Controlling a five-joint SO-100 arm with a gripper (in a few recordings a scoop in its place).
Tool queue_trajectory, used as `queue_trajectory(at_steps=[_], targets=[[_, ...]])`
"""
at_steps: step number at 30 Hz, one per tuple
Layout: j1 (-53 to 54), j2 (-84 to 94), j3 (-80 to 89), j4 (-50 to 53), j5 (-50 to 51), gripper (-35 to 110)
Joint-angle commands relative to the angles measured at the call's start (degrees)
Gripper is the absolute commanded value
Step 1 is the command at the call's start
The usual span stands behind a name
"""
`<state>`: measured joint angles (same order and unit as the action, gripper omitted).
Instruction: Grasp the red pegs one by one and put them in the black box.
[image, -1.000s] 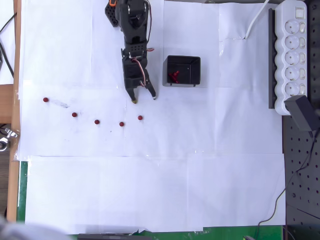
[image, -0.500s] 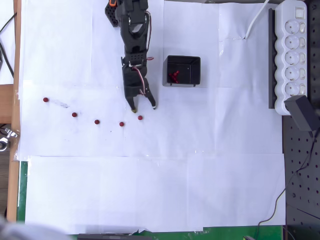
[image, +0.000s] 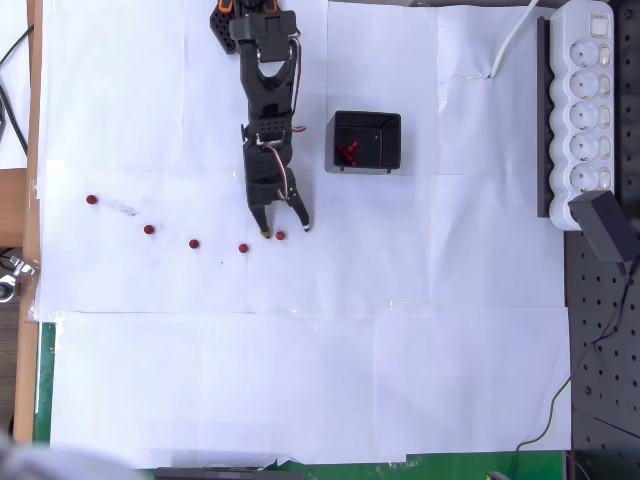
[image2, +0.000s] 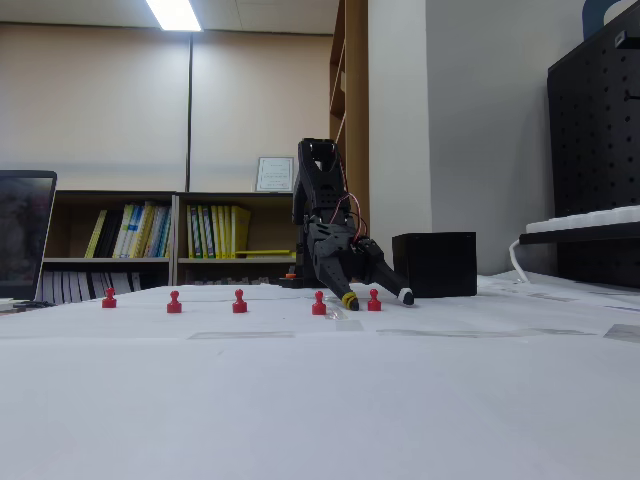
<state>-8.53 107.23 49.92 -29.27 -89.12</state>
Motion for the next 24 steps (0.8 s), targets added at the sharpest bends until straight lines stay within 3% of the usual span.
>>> queue_trajectory(at_steps=[1,12,21,24], targets=[[-0.6,1.8,2.3,-1.1,-0.1,29],[-1.6,2.1,1.8,-1.1,-0.4,26],[-1.5,1.9,1.7,-1.1,-1.6,0],[-1.4,1.9,1.5,-1.1,-1.7,0]])
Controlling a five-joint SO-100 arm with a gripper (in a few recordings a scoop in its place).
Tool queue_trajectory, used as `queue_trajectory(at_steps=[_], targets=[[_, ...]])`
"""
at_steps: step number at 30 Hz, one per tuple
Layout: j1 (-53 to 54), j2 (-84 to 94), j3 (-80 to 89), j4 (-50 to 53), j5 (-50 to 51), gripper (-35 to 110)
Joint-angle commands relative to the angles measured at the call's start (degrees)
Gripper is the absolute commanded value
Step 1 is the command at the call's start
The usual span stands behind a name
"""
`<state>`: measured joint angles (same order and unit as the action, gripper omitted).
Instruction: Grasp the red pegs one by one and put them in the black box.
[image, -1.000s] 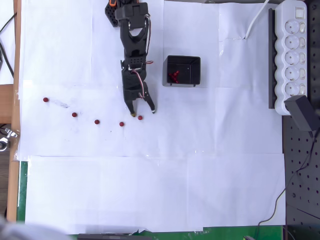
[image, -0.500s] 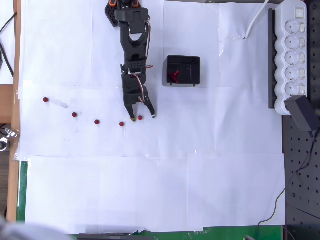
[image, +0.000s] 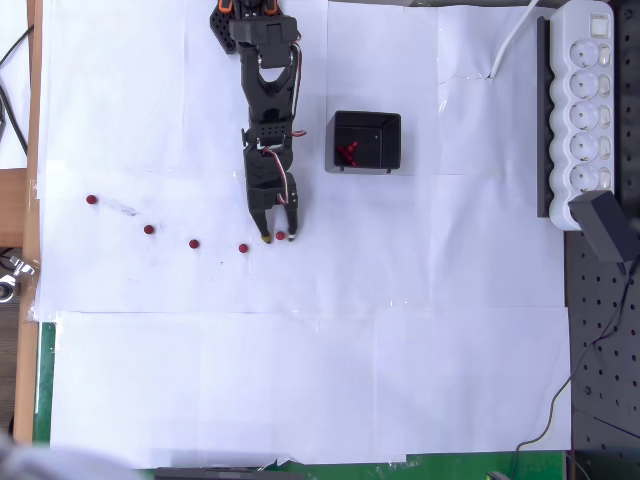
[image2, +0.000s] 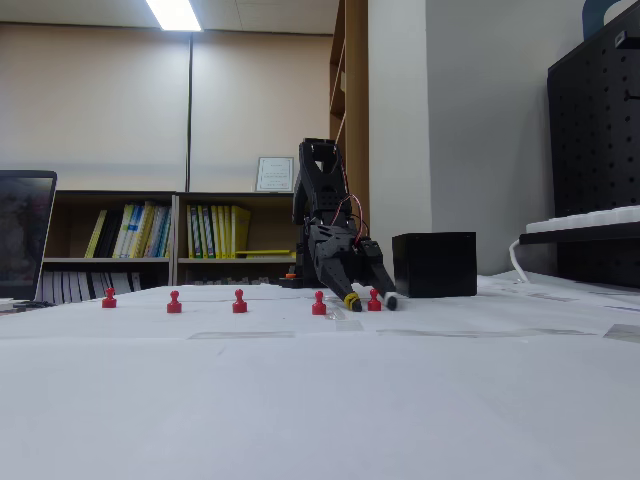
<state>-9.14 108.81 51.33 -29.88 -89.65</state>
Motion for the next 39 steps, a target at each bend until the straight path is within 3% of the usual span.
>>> queue_trajectory(at_steps=[1,5,8,12,17,24,30,39], targets=[[-0.7,0.4,-0.1,-0.5,-1.1,0],[-0.5,-3.2,-2.5,0.0,-1.7,0],[0.0,-11.0,-4.0,10.7,-3.1,0],[0.4,-25.6,2.8,42.1,-9.3,0],[-3.1,-34.3,29.7,90.6,-21.4,0],[-19.1,-33.7,65.9,133.2,-34.3,0],[-27.0,-32.5,59.9,131.1,-41.4,0],[-33.6,-24.1,43.8,112.6,-43.2,0]])
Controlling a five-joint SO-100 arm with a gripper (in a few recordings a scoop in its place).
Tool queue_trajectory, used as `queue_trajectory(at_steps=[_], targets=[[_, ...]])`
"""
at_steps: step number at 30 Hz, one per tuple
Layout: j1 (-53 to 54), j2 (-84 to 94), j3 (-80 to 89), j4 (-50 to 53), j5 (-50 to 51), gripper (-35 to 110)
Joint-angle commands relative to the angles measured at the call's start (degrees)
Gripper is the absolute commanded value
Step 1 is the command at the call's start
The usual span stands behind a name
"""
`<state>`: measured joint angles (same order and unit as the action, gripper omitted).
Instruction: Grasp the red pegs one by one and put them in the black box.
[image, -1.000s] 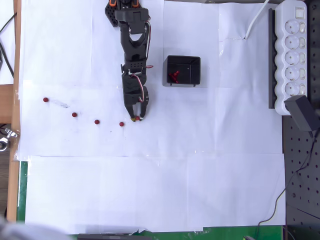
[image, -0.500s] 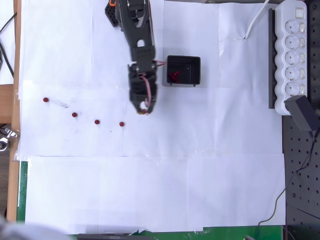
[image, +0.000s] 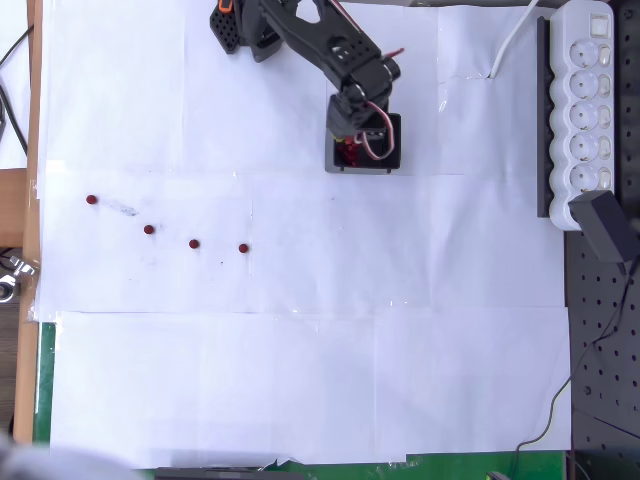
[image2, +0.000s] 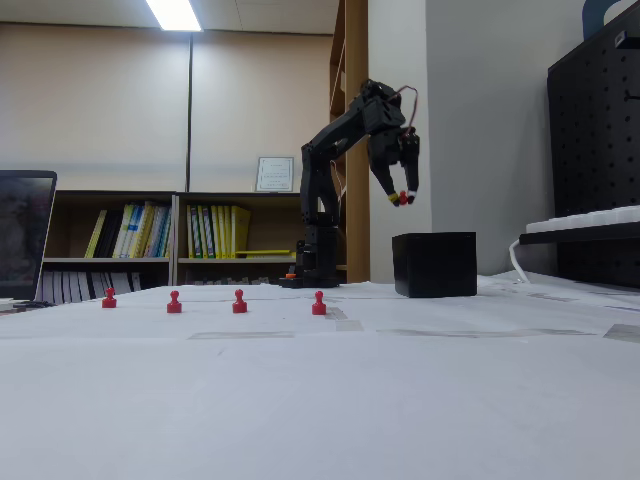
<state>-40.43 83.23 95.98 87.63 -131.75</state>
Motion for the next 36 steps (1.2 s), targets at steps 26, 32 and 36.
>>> queue_trajectory(at_steps=[26,32,36], targets=[[25.0,-17.2,-15.9,-20.2,21.7,27],[34.8,-19.2,-42.9,-53.4,34.1,27],[37.3,-13.5,-51.4,-73.7,36.9,27]])
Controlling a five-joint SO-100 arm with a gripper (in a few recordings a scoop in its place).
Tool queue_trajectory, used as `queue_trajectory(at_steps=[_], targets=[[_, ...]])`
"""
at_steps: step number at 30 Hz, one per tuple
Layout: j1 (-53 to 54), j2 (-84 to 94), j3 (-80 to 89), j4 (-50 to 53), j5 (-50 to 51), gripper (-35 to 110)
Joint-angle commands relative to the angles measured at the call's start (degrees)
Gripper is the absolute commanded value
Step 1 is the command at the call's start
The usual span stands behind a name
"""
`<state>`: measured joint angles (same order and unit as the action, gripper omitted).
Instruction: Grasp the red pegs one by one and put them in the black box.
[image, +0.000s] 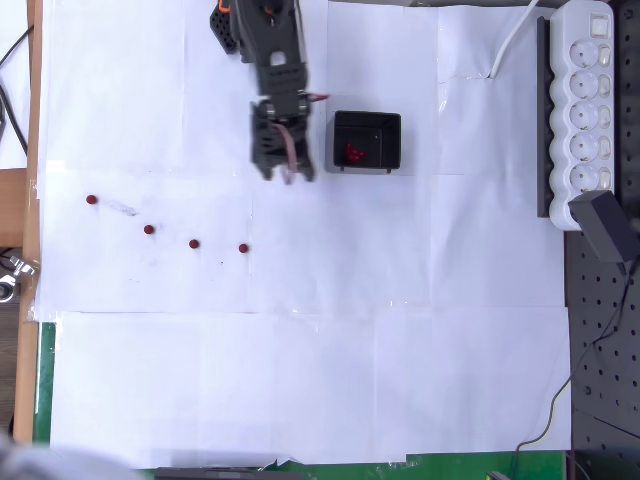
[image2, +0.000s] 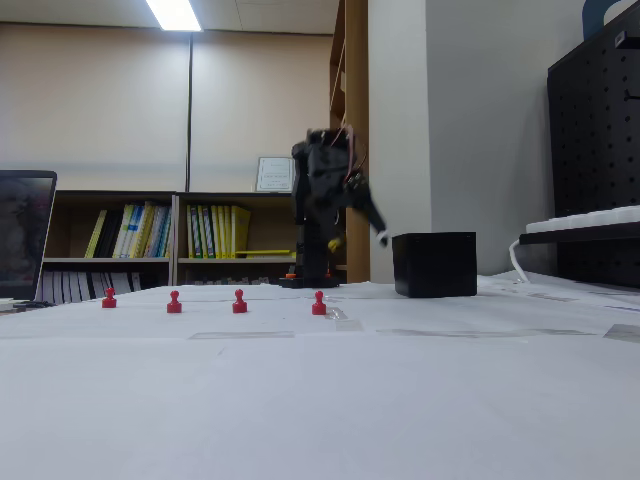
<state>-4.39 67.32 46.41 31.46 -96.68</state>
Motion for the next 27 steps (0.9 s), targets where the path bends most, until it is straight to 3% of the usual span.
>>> queue_trajectory(at_steps=[1,12,27], targets=[[1.5,4.0,-2.6,-20.7,2.3,27],[4.1,19.6,-2.8,-41.7,6.2,27],[6.1,32.3,0.2,-57.5,9.6,27]])
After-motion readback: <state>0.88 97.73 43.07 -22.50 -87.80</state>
